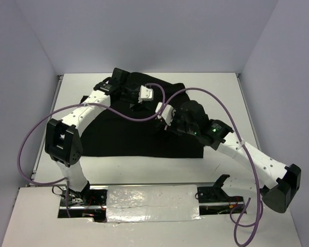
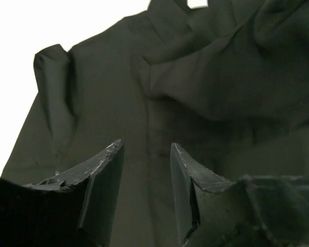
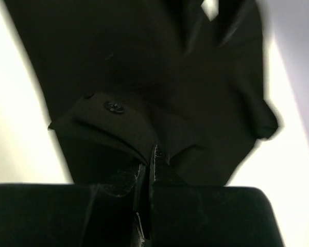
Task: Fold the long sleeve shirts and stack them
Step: Fold the shirt
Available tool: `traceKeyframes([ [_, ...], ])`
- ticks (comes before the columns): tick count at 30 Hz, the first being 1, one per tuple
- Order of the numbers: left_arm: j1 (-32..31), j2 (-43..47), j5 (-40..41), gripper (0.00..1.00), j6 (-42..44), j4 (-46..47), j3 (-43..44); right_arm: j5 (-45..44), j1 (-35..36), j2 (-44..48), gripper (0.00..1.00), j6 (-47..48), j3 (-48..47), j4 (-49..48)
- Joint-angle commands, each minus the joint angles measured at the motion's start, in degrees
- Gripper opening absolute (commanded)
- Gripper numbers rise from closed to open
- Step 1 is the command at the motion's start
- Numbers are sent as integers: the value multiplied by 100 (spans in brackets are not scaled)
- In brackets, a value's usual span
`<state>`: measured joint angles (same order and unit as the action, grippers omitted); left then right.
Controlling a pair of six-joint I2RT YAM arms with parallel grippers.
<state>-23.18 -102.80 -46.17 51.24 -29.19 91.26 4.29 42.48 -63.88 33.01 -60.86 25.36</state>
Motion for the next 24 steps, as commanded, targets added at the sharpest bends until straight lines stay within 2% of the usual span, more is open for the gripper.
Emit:
traceKeyframes([
  [1, -73, 488, -226, 54, 1017, -710, -170, 141, 199, -107, 0, -461, 136, 809],
  [6, -90, 656, -68, 55, 1178, -799, -609, 291, 410, -379, 0, -805, 407, 1207],
  [11, -90, 586, 82, 55, 809, -632, -680, 370, 498, -661, 0, -1200, 487, 1656],
  [13, -90, 568, 56, 55, 440, -536, -697, 370, 524, -653, 7, -1420, 662, 1586],
  [14, -90, 577, 56, 54, 291, -291, -741, 362, 533, -635, 16, -1482, 742, 1507],
  [15, -82, 595, 64, 54, 124, -132, -863, 440, 533, -565, 42, -1587, 864, 1419],
  [16, -81, 630, 134, 54, -278, 243, -934, 484, 533, -512, 47, -1640, 918, 1262],
  [17, -81, 639, 196, 54, -499, 430, -1057, 519, 533, -390, 57, -1693, 979, 1191],
  [18, -73, 648, 249, 55, -867, 562, -1093, 511, 533, -293, 60, -1798, 1023, 1042],
  [19, -81, 648, 432, 55, -1062, 807, -1119, 476, 533, -188, 99, -1842, 1102, 980],
  [20, -81, 656, 573, 55, -1516, 958, -1180, 345, 533, 66, 100, -1930, 1129, 892],
  [24, -81, 621, 1530, 55, -2407, 1433, -1199, -7, 490, 998, 100, -2228, 1295, 436],
])
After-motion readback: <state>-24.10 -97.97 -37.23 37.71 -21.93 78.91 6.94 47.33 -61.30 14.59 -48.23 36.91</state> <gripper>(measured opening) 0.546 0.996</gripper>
